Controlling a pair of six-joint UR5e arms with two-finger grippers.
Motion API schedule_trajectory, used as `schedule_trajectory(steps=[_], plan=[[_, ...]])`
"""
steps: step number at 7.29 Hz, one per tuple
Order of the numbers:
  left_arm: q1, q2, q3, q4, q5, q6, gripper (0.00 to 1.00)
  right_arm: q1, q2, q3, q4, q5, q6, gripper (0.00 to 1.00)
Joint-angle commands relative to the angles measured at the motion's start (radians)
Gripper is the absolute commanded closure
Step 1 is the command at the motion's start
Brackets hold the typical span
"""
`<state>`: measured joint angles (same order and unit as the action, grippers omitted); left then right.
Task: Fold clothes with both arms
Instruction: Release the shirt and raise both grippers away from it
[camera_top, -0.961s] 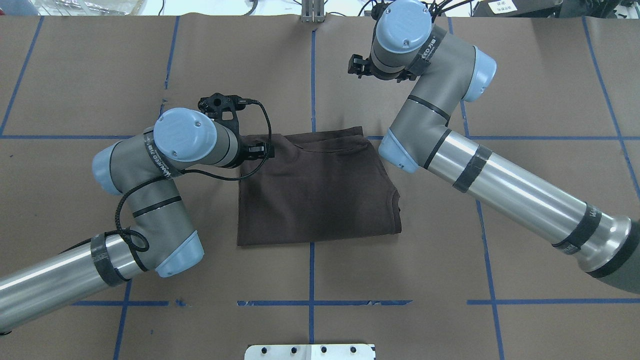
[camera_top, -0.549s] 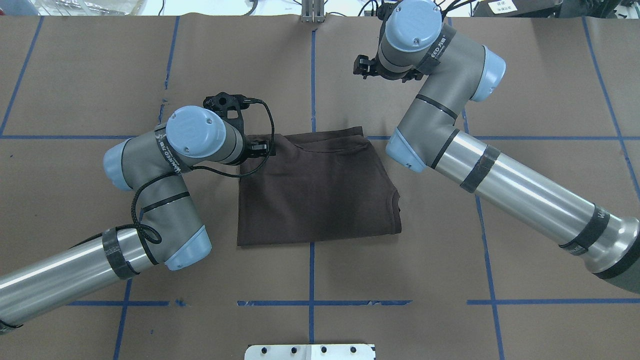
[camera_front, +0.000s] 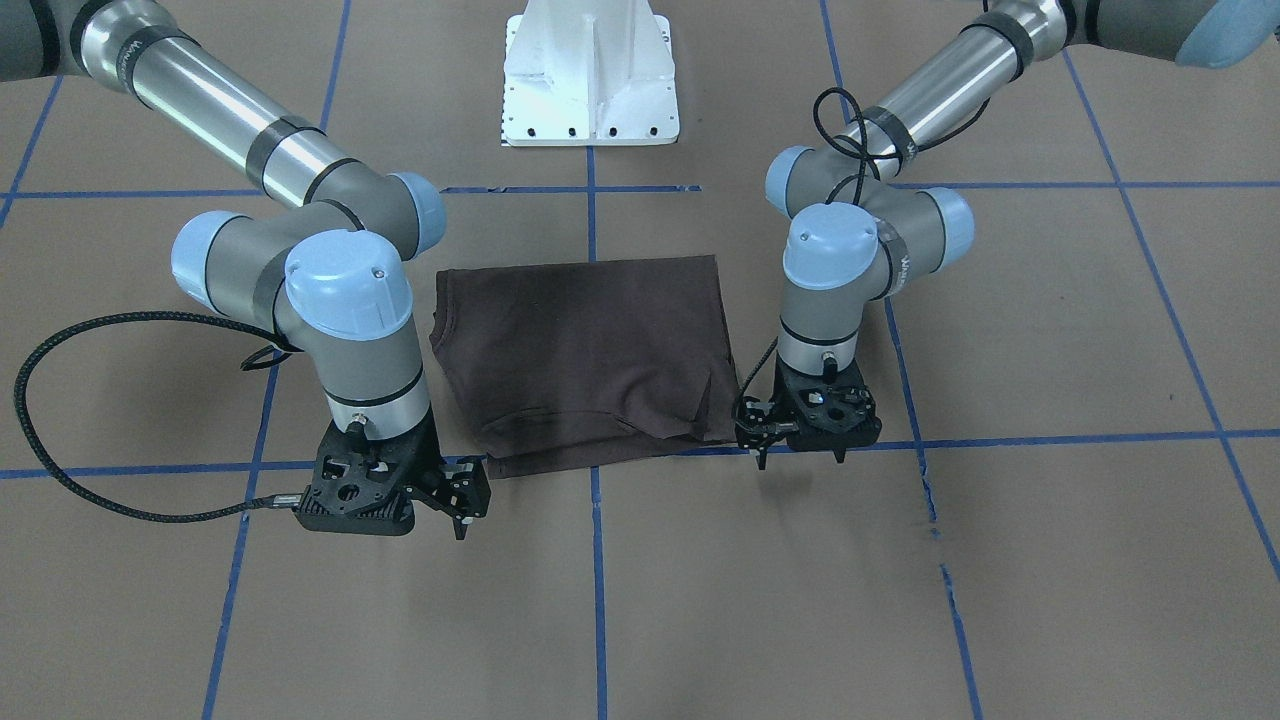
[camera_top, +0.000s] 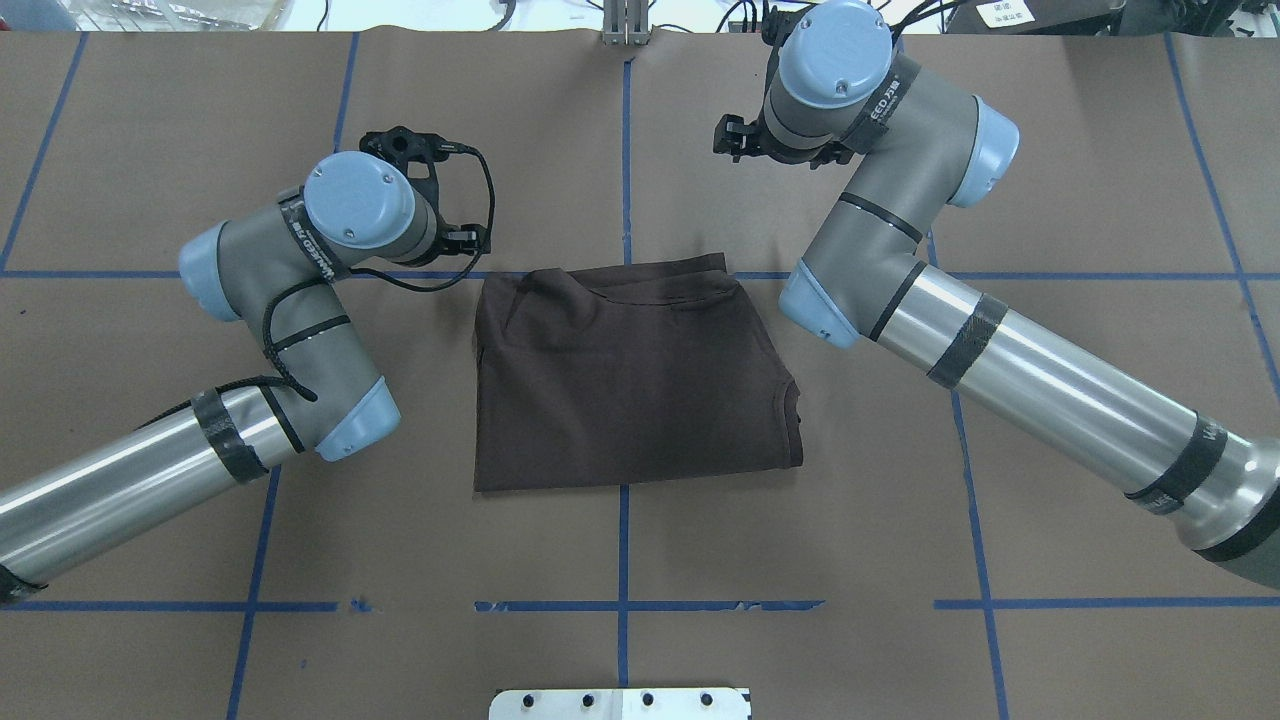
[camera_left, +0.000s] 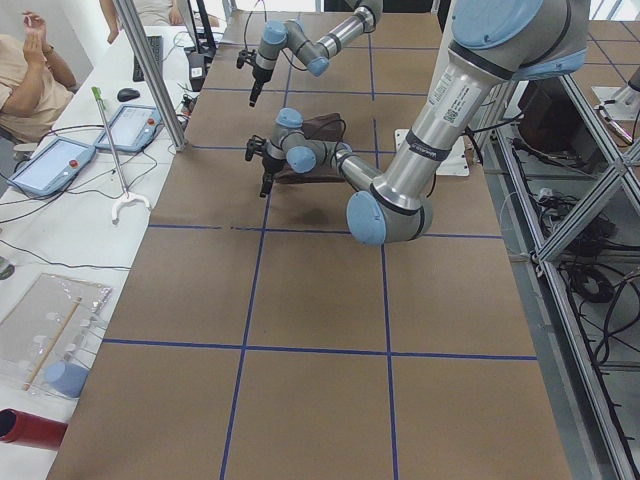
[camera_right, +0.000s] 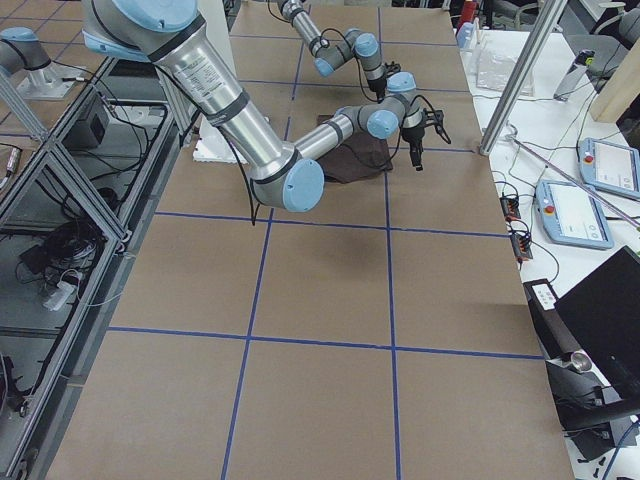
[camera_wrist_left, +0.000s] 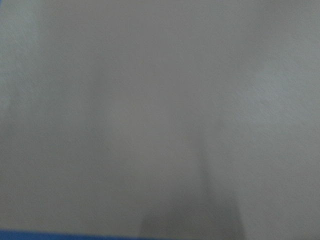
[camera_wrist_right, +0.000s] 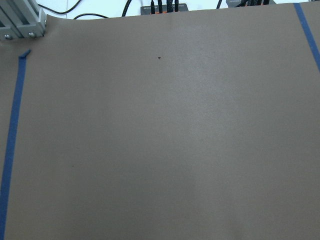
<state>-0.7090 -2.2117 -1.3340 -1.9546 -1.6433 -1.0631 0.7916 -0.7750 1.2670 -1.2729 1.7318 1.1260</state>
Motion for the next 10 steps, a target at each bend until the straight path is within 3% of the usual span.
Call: schedule_trajectory(steps=[1,2,3,4,5,7,10], plan=[[-0.07,0.006,0.022,-0.059,-0.009,0.131,0.0,0.0,-0.009,0.002,0.003,0.002,0.0,0.0],[-0.082,0.006,0.012,-0.072,-0.029,0.132,0.0,0.001,-0.012,0.023,0.001,0.02,-0.002,0.0],[-0.092,0.013,-0.031,-0.067,-0.1,0.135,0.0,0.035,-0.021,0.061,-0.014,0.099,-0.003,0.0],[-0.101,0.068,-0.135,-0.054,-0.137,0.144,0.0,0.078,-0.085,0.122,-0.014,0.171,-0.037,0.0],[-0.145,0.139,-0.249,-0.031,-0.183,0.244,0.0,0.145,-0.189,0.215,-0.031,0.231,-0.192,0.0],[-0.252,0.309,-0.446,0.049,-0.271,0.462,0.0,0.297,-0.405,0.428,-0.187,0.342,-0.511,0.0],[-0.533,0.632,-0.534,0.036,-0.514,0.893,0.0,0.5,-0.703,0.662,-0.424,0.468,-0.945,0.0]])
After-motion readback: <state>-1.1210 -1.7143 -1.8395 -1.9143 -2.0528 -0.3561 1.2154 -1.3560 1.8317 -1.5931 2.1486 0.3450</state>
